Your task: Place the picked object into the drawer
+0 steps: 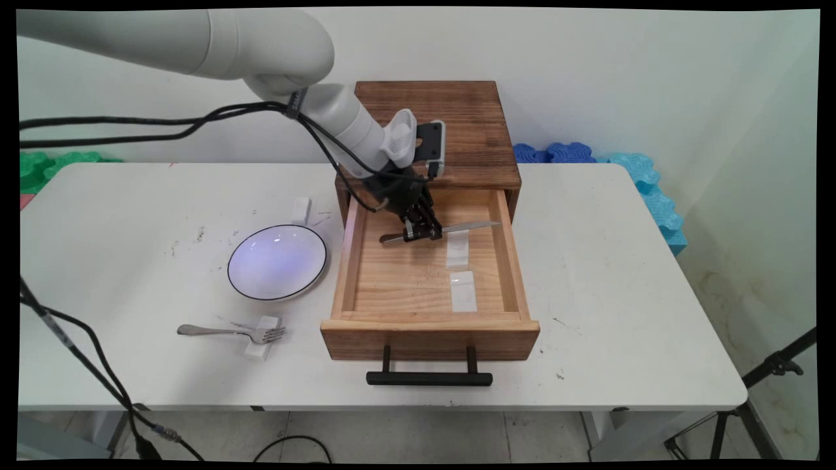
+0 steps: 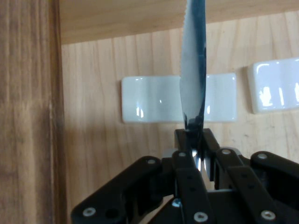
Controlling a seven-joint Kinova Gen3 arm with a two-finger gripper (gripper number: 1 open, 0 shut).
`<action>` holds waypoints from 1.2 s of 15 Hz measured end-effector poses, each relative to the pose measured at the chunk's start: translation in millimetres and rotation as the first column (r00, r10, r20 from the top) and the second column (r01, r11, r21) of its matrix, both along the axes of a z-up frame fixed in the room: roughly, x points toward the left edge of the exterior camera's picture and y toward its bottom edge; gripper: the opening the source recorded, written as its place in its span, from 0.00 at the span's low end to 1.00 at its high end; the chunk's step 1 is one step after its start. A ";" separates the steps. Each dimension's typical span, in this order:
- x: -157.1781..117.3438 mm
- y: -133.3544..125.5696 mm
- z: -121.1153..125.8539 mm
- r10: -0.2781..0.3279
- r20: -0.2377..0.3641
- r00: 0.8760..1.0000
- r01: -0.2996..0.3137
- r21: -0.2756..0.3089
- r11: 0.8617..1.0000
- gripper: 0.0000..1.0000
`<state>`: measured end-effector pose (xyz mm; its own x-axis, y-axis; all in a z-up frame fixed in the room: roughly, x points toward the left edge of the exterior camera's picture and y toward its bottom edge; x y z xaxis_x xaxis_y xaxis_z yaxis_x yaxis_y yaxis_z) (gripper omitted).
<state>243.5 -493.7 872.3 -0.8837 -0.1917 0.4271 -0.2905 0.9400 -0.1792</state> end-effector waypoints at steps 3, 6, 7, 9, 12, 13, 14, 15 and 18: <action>-0.1 -2.6 -7.6 0.002 0.001 1.000 -0.002 0.004 1.000 0.00; 0.3 -4.7 -13.7 0.005 0.002 1.000 -0.005 0.009 1.000 0.00; 0.6 -5.2 -15.9 0.006 0.002 1.000 -0.006 0.011 1.000 0.00; 0.7 -6.5 -20.1 0.006 0.001 1.000 -0.006 0.014 1.000 0.00; 0.9 -8.3 -24.9 0.007 -0.003 1.000 -0.007 0.016 1.000 0.00; 0.9 -8.7 -25.7 0.007 -0.004 1.000 -0.007 0.016 1.000 0.00; 0.9 -9.4 -26.9 0.008 -0.006 1.000 -0.007 0.017 1.000 0.00; 0.8 -9.8 -27.8 0.008 -0.008 1.000 -0.008 0.018 1.000 0.00; 0.9 -11.4 -31.5 0.010 -0.012 1.000 -0.009 0.019 1.000 0.00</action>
<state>244.4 -505.1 840.8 -0.8764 -0.2081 0.4343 -0.3014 0.9404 -0.1576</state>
